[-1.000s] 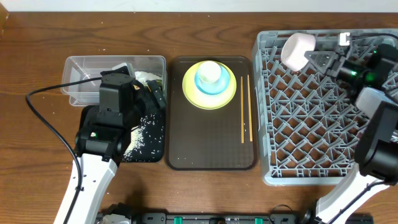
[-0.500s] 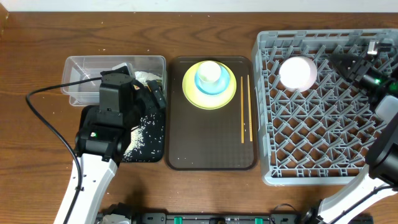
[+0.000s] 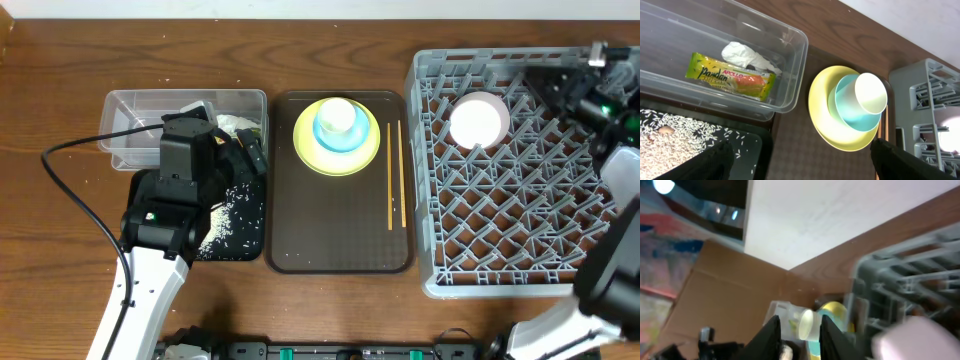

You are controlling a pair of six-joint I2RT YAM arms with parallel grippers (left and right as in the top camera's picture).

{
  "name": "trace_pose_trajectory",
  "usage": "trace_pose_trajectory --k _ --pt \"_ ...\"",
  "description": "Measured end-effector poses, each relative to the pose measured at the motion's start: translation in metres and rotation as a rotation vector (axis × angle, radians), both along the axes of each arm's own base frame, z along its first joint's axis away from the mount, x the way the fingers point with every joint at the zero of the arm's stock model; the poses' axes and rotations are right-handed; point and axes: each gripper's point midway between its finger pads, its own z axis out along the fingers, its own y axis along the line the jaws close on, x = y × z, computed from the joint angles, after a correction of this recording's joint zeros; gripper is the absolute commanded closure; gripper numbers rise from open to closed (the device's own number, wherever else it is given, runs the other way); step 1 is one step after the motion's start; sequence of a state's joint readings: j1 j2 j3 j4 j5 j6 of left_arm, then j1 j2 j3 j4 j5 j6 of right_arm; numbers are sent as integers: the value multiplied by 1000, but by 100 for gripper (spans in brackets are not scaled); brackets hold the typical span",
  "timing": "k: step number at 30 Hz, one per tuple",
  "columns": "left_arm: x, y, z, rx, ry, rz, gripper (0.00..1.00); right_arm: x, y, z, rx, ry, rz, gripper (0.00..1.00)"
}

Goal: Sort waste into correct bins and load items into the dishwasher rack
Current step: 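Reach the right gripper to the wooden chopsticks and grasp one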

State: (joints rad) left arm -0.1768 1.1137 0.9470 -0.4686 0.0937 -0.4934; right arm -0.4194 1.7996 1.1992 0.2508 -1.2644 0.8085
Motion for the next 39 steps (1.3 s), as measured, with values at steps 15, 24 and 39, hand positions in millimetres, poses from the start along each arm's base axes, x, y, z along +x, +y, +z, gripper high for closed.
trace_pose_trajectory --k 15,24,39 --pt "0 0 0 0 2 0 10 -106 162 -51 -848 257 24 73" --pt "0 0 0 0 1 0 10 -148 252 -82 -1008 199 197 52" --pt "0 0 0 0 2 0 10 -152 245 -142 -1163 403 39 69"
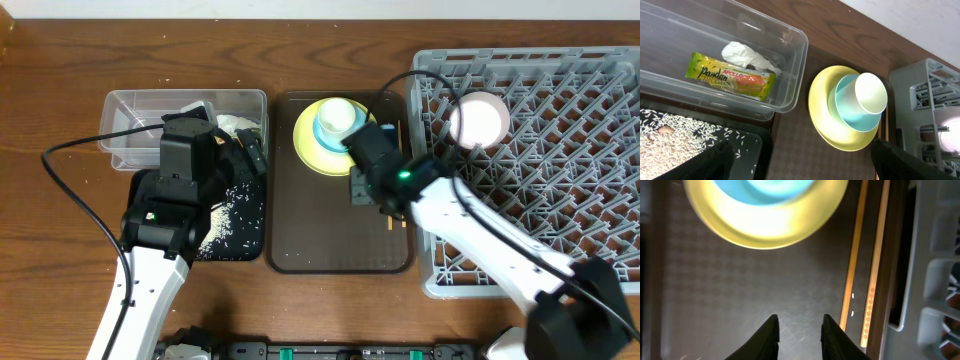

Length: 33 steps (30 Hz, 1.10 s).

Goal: Sort waste into correct bins and load items into the dishwasher rack
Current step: 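Reach the right gripper to the wooden chopsticks and grasp one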

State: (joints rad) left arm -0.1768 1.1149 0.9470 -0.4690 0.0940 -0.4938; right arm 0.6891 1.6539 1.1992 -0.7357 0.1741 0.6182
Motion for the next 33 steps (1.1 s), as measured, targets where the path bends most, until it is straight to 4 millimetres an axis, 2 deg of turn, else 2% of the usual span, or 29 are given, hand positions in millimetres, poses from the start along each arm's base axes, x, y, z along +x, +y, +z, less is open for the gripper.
trace_pose_trajectory --k 8,13,22,28,33 --pt "0 0 0 0 0 0 10 2 -8 -52 -143 54 -55 66" --pt "0 0 0 0 0 0 10 1 -15 -76 -201 84 -83 64" --pt "0 0 0 0 0 0 10 7 -19 -83 -207 79 -108 64" --pt "0 0 0 0 0 0 10 17 -35 -83 -203 81 -160 64" --pt "0 0 0 0 0 0 10 20 -36 -84 -190 78 -171 67"
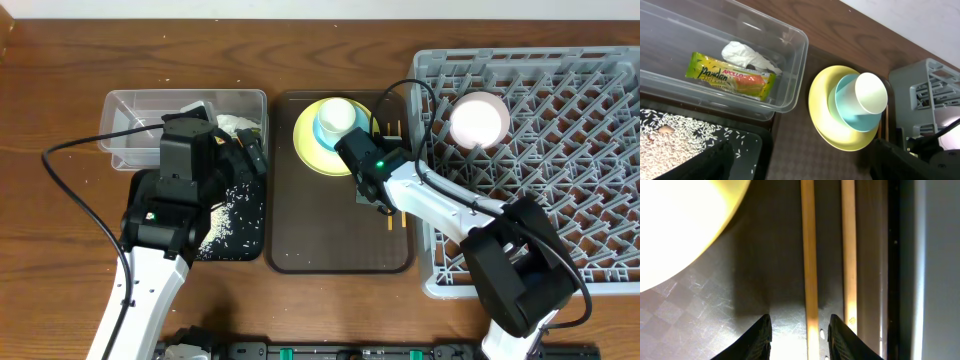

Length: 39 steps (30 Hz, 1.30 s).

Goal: Sort waste into correct bins and load items into the dishwasher rack
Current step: 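Reach the right gripper to the wooden chopsticks and grasp one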

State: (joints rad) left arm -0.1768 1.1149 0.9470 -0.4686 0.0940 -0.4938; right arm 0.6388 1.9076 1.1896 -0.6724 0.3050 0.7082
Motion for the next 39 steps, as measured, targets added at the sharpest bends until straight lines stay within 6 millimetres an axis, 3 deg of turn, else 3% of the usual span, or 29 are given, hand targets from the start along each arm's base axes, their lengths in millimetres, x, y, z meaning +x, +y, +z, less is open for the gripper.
trace_pose_trajectory --k 13,19,21,30,33,39 --pt "0 0 0 0 0 0 10 -2 -1 -11 55 1 -49 73" --pt "0 0 0 0 0 0 10 -2 3 -12 82 -3 -51 87" --pt "0 0 0 0 0 0 10 -2 4 -13 86 -2 -49 99" --pt "0 0 0 0 0 0 10 -7 5 -5 87 16 3 99" --pt "0 0 0 0 0 0 10 -5 9 21 122 -28 44 99" --pt "0 0 0 0 0 0 10 -1 9 108 217 -209 131 99"
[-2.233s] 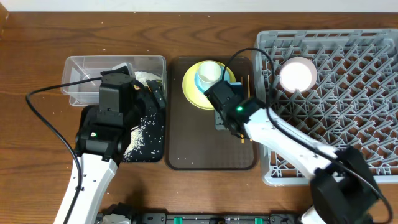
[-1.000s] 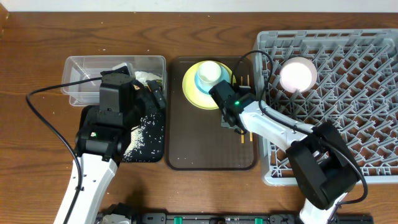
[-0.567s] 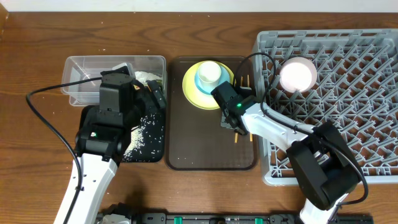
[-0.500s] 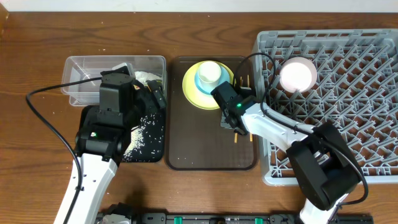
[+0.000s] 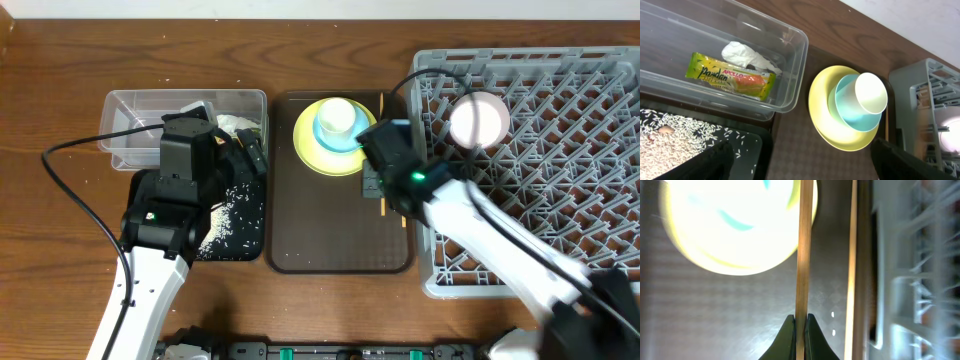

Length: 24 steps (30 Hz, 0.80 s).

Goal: Sort waste into correct bins and load items into the dishwasher rack
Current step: 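Reach the right gripper to the wooden chopsticks and grasp one, then carry the chopstick right into the rack and release it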

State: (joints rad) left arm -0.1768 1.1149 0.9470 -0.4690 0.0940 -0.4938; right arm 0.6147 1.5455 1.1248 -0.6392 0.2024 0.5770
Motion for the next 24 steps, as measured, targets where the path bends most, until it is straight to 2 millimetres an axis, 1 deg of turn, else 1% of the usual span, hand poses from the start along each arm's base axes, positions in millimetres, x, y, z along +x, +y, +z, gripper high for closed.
trace_pose_trajectory --k 2,3,5,7,12,15,19,24 --pt "0 0 0 0 0 0 10 0 -11 27 19 -57 6 99" --pt "0 0 0 0 0 0 10 0 -17 35 21 -74 3 99" --pt "0 0 0 0 0 0 10 -2 -29 46 12 -90 0 99" --pt "0 0 0 0 0 0 10 -4 -44 48 -11 -78 -13 99" --pt "0 0 0 0 0 0 10 -3 -74 38 -54 -29 -65 99" --pt "0 0 0 0 0 0 10 -1 -85 31 -72 -9 -82 99" --pt "0 0 0 0 0 0 10 -2 -88 17 -92 27 -83 99" --pt "0 0 0 0 0 0 10 -1 -91 -6 -129 90 -71 99"
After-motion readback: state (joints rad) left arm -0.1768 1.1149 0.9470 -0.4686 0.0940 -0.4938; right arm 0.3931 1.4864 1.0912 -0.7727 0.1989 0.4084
